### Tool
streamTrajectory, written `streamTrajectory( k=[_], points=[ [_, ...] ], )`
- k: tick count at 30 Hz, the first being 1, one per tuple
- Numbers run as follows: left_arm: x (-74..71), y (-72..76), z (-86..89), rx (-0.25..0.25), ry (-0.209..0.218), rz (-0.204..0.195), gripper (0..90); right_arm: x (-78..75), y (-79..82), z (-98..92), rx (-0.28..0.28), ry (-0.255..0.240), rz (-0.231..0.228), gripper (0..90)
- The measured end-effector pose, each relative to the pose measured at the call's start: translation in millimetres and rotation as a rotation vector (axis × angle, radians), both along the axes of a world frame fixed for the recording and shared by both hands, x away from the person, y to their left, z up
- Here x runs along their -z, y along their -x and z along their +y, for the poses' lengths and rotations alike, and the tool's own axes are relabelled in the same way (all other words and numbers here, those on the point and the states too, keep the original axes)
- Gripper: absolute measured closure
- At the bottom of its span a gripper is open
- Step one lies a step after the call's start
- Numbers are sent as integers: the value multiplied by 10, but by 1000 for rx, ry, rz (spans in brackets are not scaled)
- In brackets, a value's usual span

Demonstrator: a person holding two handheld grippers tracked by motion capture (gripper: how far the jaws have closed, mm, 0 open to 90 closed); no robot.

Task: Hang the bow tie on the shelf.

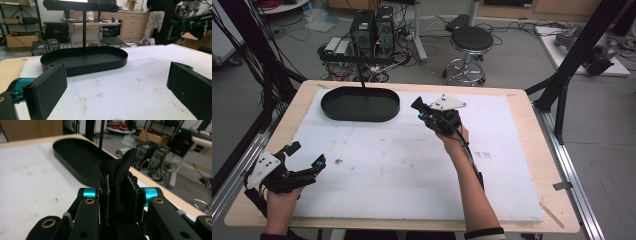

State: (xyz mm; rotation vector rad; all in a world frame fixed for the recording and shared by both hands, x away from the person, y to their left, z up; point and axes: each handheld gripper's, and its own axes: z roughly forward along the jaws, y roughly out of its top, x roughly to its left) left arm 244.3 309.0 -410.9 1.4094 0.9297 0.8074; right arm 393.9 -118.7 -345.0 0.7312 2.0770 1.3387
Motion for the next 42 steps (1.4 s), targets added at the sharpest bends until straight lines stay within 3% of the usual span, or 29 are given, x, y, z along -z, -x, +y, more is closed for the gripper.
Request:
streamTrajectory(
  k=[7, 13, 29, 38, 42],
  points=[
    [-2, 2, 6, 1, 7, -2, 34, -271, -34, 209, -53, -53, -31, 745],
    [-4, 5, 19, 0, 11, -4, 33, -468, -92, 461, -104, -65, -58, 745],
    [-9, 9, 45, -1, 19, -8, 33, -653, -437, 960, -169, -142, -20, 744],
    [0, 9, 71, -1, 24, -6, 34, -666, -701, 1090, -141, -199, 9, 744],
    [12, 11, 74, -1, 36, -4, 34, -688, -795, 1101, -125, -254, 9, 745]
  ],
)
